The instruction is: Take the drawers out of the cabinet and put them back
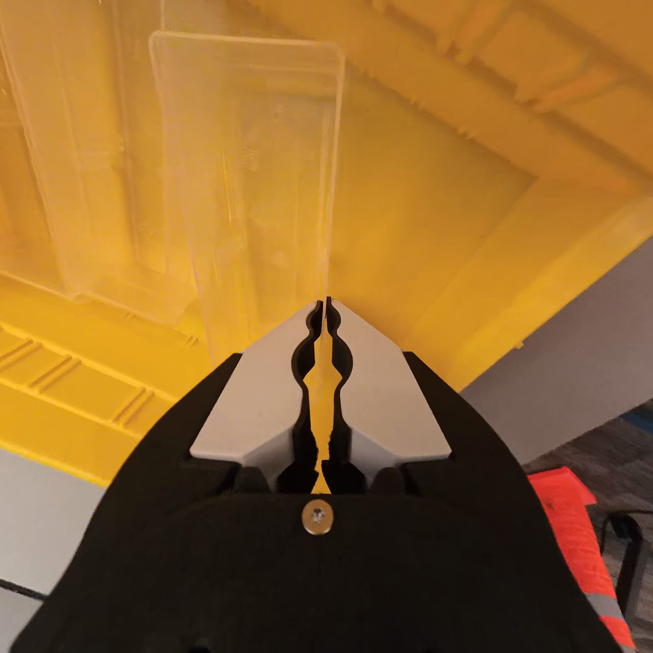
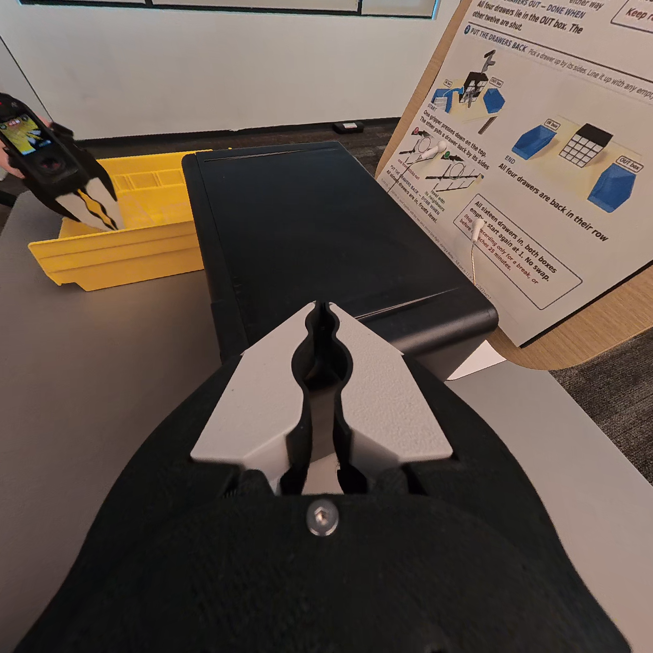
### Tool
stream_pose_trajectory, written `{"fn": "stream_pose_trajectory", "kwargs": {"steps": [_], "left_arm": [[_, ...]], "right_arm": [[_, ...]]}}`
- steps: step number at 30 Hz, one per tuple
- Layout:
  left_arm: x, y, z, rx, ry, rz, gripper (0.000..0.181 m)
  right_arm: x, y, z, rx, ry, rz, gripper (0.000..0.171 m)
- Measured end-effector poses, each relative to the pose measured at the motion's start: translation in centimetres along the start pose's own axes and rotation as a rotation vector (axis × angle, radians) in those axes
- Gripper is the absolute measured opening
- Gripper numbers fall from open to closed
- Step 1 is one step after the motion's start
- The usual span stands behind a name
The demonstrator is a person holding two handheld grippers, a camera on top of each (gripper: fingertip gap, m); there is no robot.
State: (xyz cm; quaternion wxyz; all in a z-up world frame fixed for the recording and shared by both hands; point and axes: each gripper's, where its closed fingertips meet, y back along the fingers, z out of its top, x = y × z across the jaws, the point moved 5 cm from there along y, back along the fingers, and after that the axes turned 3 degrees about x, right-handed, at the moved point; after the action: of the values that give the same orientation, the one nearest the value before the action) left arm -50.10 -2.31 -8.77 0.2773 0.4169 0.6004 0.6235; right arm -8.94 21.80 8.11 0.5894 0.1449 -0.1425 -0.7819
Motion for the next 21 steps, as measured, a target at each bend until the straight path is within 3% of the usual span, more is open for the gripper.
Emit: {"fn": "stream_pose_trajectory", "kwargs": {"steps": [5,11,17,21], "left_arm": [[0.5,3.1,-0.3,-0.056,0.148,0.051,0.0],[0.8,8.2,0.6,-0.128,0.456,0.055,0.0],[-3.5,13.4,9.1,-0.34,0.709,-0.157,0.0],[-7.1,12.9,14.2,-0.273,0.643,-0.055,0.0]], "right_arm": [[0.0,0.0,0.0,0.002,0.004,-0.003,0.0],[0.0,0.0,0.0,0.001,0.003,-0.001,0.0],[0.0,0.0,0.0,0.002,0.006,-0.002,0.0],[0.0,0.0,0.0,0.001,0.006,0.0,0.0]]}}
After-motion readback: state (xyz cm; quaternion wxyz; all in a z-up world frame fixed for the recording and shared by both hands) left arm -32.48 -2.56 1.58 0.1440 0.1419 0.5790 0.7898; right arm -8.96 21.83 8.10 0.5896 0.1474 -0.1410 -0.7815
